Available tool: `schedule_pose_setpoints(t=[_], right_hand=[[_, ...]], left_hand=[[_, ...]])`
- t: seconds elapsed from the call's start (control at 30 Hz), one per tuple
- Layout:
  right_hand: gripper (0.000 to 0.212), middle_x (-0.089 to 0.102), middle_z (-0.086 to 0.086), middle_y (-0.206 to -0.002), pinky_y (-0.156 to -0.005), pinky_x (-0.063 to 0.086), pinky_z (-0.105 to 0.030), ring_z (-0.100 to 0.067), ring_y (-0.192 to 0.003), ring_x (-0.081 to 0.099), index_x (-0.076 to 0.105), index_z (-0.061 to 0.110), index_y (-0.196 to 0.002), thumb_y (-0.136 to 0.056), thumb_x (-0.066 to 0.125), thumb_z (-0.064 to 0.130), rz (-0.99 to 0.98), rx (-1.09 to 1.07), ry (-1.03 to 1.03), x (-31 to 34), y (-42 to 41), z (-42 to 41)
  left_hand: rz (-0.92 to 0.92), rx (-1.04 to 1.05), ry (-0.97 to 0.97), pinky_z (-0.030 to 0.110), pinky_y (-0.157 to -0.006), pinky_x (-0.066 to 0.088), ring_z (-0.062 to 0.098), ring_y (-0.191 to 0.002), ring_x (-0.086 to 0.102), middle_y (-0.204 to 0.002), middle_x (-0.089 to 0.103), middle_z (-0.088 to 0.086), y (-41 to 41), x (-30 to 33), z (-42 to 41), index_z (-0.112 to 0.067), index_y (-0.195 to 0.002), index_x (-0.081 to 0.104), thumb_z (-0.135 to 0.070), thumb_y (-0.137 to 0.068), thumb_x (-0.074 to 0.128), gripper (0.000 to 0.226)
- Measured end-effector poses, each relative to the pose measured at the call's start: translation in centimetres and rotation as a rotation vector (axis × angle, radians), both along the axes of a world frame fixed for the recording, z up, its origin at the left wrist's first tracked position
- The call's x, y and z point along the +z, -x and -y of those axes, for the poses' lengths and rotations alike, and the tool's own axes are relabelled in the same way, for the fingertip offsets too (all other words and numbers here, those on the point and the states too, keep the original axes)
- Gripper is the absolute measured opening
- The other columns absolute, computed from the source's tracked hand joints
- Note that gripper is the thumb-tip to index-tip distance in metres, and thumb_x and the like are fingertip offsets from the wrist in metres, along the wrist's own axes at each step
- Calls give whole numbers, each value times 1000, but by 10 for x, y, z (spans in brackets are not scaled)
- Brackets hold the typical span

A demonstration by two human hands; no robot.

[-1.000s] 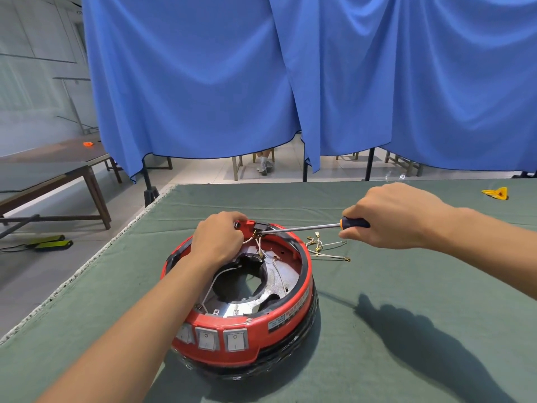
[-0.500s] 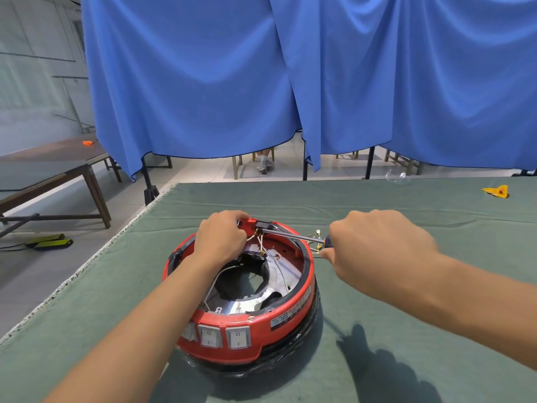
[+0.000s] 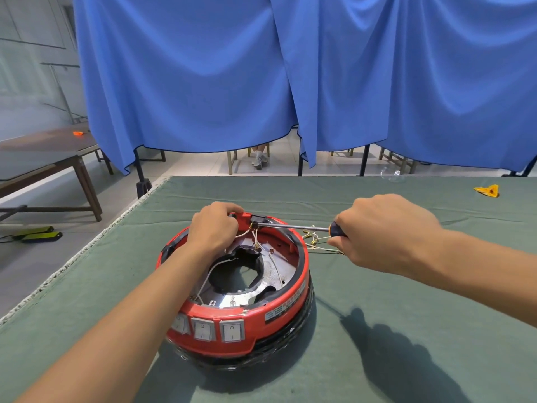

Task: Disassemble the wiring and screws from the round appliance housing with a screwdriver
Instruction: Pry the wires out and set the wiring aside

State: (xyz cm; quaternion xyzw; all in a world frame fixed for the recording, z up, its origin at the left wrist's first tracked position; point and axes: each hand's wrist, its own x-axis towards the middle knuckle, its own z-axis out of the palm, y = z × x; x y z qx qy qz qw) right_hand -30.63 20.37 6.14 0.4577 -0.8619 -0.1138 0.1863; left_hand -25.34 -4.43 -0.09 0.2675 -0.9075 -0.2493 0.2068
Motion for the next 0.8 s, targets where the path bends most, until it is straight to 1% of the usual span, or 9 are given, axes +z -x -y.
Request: schedule_pose_setpoints(t=[0.1, 0.2, 0.3, 0.4, 0.53, 0.6, 0.67, 0.73, 0.8], right_hand=[[32, 50, 4, -67, -57, 37, -29, -29, -62, 44, 65, 23, -91, -96, 43, 45, -2, 15, -8, 2, 3, -1], [33, 58, 1, -76, -57, 34, -28, -29, -63, 44, 65, 23, -92, -96, 43, 46, -16, 23, -16, 2, 5, -3], [33, 64, -2, -82, -58, 35, -28, -29, -65, 48, 66, 24, -94, -96, 43, 47, -24, 50, -14, 5, 12, -5], [33, 65, -2, -82, -57, 36, -28, -30, -71, 58, 66, 25, -94, -96, 42, 48, -33, 85, -25, 5, 18, -6], [35, 65, 0, -80, -56, 34, -27, -29, -69, 57, 67, 26, -95, -95, 41, 50, -25, 102, -13, 6, 24, -11], [33, 67, 0, -83, -58, 36, -27, -29, -74, 62, 67, 29, -99, -94, 41, 49, -2, 147, -33, -2, 21, -6], [33, 66, -1, -84, -58, 39, -28, -31, -72, 61, 67, 27, -99, -96, 41, 47, 24, 191, -74, -16, 15, 6], [33, 65, -2, -84, -58, 41, -29, -31, -71, 59, 66, 26, -98, -97, 41, 46, 31, 176, -75, -20, 13, 16], [32, 65, 0, -86, -59, 41, -29, -30, -75, 61, 65, 28, -99, -96, 41, 48, 14, 167, -77, -17, 17, 16]], left_hand=[[-16, -8, -26, 42, -98, 44, 28, -114, 55, -121, 65, 6, -1, 1, 0, -22, -115, 68, 2, -79, 43, 50], [-30, -16, -30, 42, -99, 44, 27, -114, 55, -121, 65, 5, -1, 1, 0, -21, -114, 69, 3, -79, 43, 50], [-24, -12, -21, 41, -97, 45, 27, -113, 56, -120, 66, 5, -1, 1, 0, -22, -113, 69, 3, -77, 44, 51], [-26, -12, -9, 41, -97, 45, 28, -113, 56, -120, 66, 5, -1, 0, 0, -22, -114, 69, 3, -76, 45, 52], [-28, -9, -10, 41, -97, 45, 28, -113, 56, -119, 66, 5, 1, 0, 0, -22, -113, 69, 4, -76, 44, 52], [-26, -3, -10, 41, -97, 45, 28, -112, 56, -119, 66, 6, 1, 0, 1, -23, -113, 69, 4, -76, 44, 52], [-30, 2, -19, 40, -98, 45, 27, -113, 56, -120, 66, 5, 0, -1, 2, -23, -115, 69, 4, -76, 43, 54], [-32, -6, -28, 40, -100, 44, 26, -116, 54, -123, 65, 3, -2, -2, 1, -23, -118, 67, 5, -76, 42, 56], [-25, -15, -20, 41, -101, 43, 27, -118, 54, -124, 64, 3, -3, -2, 1, -23, -119, 66, 4, -75, 42, 57]])
